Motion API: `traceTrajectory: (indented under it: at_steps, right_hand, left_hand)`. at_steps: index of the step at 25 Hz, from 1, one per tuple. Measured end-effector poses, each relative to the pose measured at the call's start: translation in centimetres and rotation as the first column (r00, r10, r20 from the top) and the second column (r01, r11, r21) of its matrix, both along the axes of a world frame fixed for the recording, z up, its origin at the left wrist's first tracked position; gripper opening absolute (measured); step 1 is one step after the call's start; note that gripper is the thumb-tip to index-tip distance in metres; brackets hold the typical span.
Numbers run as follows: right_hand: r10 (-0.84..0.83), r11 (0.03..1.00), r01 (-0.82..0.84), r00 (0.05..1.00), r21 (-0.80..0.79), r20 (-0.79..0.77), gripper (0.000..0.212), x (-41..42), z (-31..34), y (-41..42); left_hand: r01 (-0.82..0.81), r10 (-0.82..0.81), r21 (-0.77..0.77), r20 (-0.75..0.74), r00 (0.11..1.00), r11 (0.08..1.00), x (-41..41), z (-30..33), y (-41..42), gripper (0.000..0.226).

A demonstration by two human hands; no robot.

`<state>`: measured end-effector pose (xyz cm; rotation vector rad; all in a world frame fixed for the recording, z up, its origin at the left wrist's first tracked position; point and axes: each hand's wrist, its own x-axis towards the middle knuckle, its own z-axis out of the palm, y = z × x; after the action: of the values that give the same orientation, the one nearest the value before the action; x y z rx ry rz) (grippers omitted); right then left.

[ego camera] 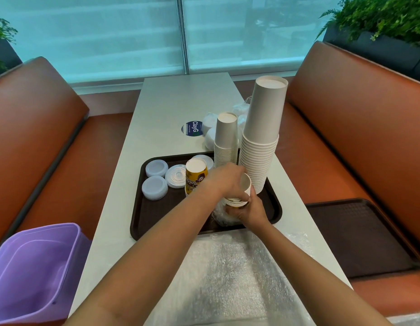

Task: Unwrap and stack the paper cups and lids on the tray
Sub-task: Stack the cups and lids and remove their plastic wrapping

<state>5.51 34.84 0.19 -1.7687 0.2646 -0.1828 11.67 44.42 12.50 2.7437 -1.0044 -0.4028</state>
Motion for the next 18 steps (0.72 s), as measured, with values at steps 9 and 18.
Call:
traceTrajectory:
  at_steps: [9,18]
  right_hand:
    - [0.042,0.999,-0.042,0.993,0.003,0.110,0.098,0.2,1.2,0.2]
    - [0.011,0.999,-0.015,0.994,0.037,0.107,0.071,0.2,1.1,0.6]
  left_hand:
    - [-0.024,0.022,-0.071,-0.035,0.999,0.997,0.8,1.5,0.7,0.072]
    - [0.005,-0.004,-0.080,0.017,1.000,0.997,0.3,1.5,1.1,0.070]
